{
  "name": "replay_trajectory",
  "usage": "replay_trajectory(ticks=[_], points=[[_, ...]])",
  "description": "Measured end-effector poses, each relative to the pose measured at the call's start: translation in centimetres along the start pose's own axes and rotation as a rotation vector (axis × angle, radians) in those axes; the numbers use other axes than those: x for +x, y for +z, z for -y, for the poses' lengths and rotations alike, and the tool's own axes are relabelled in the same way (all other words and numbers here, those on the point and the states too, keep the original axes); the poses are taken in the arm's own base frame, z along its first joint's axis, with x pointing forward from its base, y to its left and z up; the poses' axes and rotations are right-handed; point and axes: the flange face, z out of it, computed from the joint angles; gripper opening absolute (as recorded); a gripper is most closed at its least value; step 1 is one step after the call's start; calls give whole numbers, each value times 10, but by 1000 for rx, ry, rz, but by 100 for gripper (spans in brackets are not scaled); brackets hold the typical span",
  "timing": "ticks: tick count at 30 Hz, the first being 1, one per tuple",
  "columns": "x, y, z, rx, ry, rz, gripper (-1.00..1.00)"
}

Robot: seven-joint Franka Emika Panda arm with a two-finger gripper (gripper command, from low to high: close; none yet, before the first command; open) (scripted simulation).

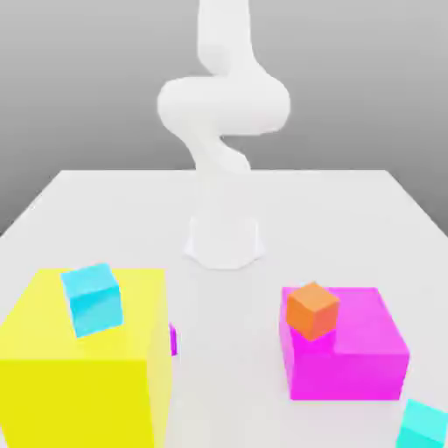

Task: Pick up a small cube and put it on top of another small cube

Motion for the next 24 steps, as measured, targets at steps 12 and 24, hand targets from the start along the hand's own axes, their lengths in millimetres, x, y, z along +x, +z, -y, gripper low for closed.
replay_trajectory(ticks=[12, 24], points=[[-79, 201, 50, -112, -367, 282, 0], [-238, 370, 45, -174, -743, 578, 0]])
